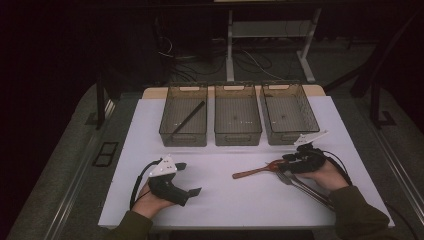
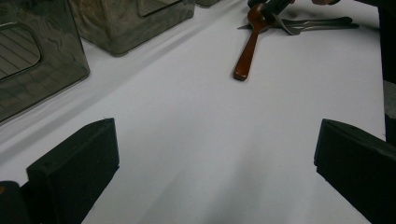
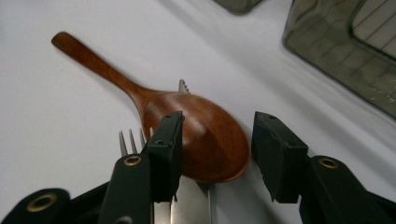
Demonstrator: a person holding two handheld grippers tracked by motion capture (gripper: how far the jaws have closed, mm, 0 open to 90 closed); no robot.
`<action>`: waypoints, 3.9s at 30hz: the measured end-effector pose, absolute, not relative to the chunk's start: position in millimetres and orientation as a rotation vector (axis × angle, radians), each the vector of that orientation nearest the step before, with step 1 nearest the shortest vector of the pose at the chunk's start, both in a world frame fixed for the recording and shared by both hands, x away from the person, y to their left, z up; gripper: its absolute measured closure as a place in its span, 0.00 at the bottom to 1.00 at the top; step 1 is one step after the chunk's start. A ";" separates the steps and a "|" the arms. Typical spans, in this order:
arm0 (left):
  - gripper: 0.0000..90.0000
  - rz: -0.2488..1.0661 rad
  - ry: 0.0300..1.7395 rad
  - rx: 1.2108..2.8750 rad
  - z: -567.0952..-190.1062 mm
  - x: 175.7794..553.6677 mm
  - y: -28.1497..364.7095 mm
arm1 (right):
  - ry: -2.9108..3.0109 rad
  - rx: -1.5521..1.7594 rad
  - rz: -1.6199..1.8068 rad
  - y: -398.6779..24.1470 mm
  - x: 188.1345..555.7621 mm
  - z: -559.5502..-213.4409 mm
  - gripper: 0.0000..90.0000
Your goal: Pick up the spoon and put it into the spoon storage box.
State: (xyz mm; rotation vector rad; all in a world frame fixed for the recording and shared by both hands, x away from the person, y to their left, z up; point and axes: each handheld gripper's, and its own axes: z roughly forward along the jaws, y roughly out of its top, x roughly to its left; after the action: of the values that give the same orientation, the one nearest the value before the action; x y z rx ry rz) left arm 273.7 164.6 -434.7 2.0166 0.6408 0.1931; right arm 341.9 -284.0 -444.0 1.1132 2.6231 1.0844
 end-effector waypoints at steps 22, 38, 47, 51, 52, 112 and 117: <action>0.00 0.197 0.643 2.017 -434.8 273.4 163.6 | 2.713 0.940 1.126 -283.8 332.6 -443.2 0.84; 0.00 0.197 0.638 2.017 -434.8 273.5 163.5 | 2.619 0.946 1.235 -294.3 327.7 -437.5 0.93; 0.00 0.198 0.607 2.023 -436.5 273.0 163.1 | 2.515 0.987 1.298 -301.5 325.3 -424.5 0.93; 0.00 0.201 0.606 2.022 -436.7 273.2 163.4 | 2.492 0.988 1.321 -303.5 323.9 -418.4 0.93; 0.00 0.201 0.606 2.020 -436.6 273.0 163.4 | 2.482 0.997 1.331 -303.8 323.5 -416.9 0.93; 0.00 0.188 0.603 2.000 -435.0 273.1 163.5 | 2.160 1.222 1.107 -210.2 411.4 -370.0 0.93; 0.00 0.189 0.602 1.999 -434.6 272.8 163.7 | 2.172 1.220 1.100 -200.8 414.4 -374.4 0.93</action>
State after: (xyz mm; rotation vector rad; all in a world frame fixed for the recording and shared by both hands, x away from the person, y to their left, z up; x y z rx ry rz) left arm 272.8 163.7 -434.6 1.9993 0.6019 0.1890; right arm 414.4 -200.8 -374.4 1.2198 2.1718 1.1001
